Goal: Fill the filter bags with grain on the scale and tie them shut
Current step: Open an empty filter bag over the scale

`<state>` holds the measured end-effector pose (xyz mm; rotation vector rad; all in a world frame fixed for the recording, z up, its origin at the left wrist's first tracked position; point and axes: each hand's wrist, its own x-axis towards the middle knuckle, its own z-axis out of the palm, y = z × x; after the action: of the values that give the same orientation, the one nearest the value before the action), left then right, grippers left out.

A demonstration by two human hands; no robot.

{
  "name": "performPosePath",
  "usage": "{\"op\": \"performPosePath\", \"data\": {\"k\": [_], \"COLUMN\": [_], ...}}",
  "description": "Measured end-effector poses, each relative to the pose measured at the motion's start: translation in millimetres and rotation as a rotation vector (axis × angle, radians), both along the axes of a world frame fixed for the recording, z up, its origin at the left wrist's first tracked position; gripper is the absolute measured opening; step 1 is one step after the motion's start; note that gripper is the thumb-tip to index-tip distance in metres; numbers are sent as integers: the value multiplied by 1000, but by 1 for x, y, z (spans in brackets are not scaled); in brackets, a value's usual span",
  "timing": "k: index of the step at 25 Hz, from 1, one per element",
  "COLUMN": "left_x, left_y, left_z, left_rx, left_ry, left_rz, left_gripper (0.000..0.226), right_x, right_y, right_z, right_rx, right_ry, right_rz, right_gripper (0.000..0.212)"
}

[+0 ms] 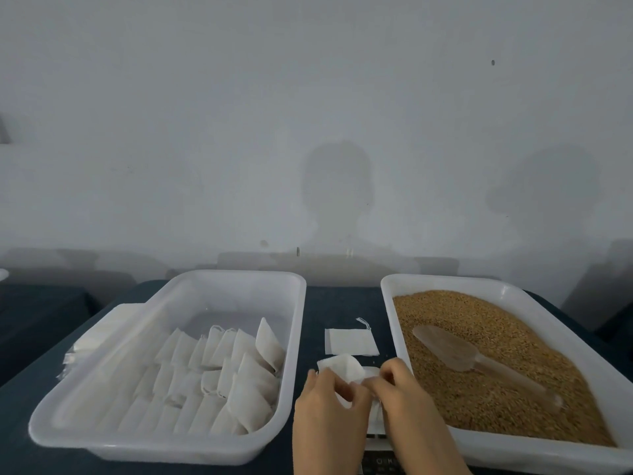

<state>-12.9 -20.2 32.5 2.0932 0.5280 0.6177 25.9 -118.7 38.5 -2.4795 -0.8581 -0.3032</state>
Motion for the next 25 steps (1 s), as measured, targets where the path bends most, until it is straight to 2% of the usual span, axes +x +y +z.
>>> {"op": "performPosePath", "data": {"k": [2, 4, 6, 8, 10, 11, 14, 17, 20, 21, 23, 25], "left_x": [-1, -1, -1, 4, 15, 20, 27, 28, 36, 39, 41, 38], "left_y": [-1, 4, 14, 24, 29, 30, 37, 45, 33, 28, 20, 18], "left_z": [-2, -10, -16, -20, -22, -22, -29, -37, -36, -36, -38, -37], "left_rx": [124, 342, 413, 421, 453, 483, 538, 571, 471, 423, 295, 95], "left_ry": [-15, -174, -245, -107, 6, 62, 115, 135, 133, 106, 16, -2], "left_rz": [-76, -179, -345, -536, -558, -537, -474, -515, -595, -594, -545, -491], "left_gripper": [30, 33, 33, 56, 82, 88, 82, 85, 95, 91, 70, 57], "right_x": [3, 7, 10, 12, 12, 12, 14, 20, 23, 22, 24, 36], "right_y": [1, -2, -8, -12, -14, -15, -24, -31, -28, -26, -26, -37], "right_z": [2, 8, 16, 23, 30, 33, 39, 42, 38, 38, 37, 37], "right_rx": [54, 83, 85, 44, 31, 40, 36, 41, 38, 41, 99, 138], "right_ry": [12, 66, 171, 248, 304, 335, 411, 471, 467, 469, 507, 425], "right_rz": [-35, -72, -83, -82, -74, -58, -6, 8, 33, 42, 67, 14], "right_gripper": [19, 18, 20, 25, 15, 7, 10, 8, 8, 7, 6, 10]}}
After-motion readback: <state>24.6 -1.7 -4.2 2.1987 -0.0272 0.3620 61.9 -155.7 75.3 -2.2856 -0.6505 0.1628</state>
